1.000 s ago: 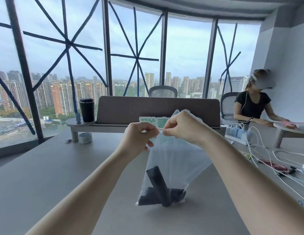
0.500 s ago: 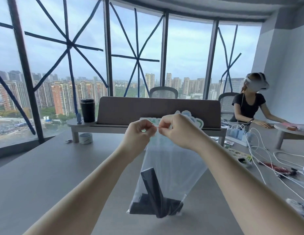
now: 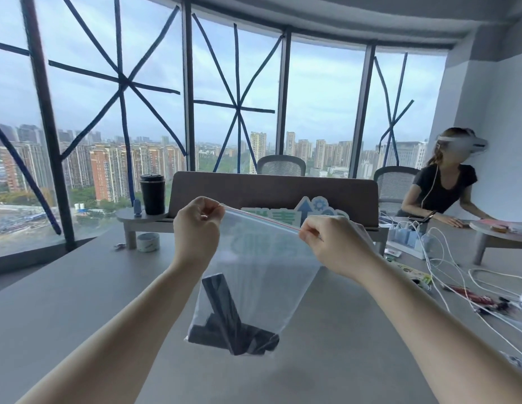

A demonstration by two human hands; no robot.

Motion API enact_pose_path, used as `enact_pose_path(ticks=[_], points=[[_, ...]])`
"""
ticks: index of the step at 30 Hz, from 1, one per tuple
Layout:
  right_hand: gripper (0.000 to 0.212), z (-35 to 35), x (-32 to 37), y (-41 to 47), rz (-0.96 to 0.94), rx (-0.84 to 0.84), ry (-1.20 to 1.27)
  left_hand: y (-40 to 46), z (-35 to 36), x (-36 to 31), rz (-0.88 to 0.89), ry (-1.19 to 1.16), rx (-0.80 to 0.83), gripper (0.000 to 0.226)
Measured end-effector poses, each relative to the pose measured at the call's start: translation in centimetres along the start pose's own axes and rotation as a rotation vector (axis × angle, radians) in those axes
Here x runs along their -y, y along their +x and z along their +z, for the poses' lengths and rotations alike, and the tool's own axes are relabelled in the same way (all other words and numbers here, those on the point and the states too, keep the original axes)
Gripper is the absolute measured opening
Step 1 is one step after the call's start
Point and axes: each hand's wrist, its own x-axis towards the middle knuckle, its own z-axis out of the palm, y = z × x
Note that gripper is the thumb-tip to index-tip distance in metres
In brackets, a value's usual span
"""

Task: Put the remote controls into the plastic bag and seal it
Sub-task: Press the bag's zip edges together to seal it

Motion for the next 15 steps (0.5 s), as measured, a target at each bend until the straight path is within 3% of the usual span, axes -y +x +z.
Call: enact_pose_path(ticks=[7, 15], points=[[0.023, -0.4, 0.6, 0.0, -0.074, -0.016, -0.06, 1.6, -2.5, 0.5, 0.038, 0.062, -0.058, 0.009], [0.028, -1.4, 2.0, 1.3, -0.076, -0.076, -0.037, 2.8, -4.7, 0.4, -0.017, -0.061, -0.099, 0.019]])
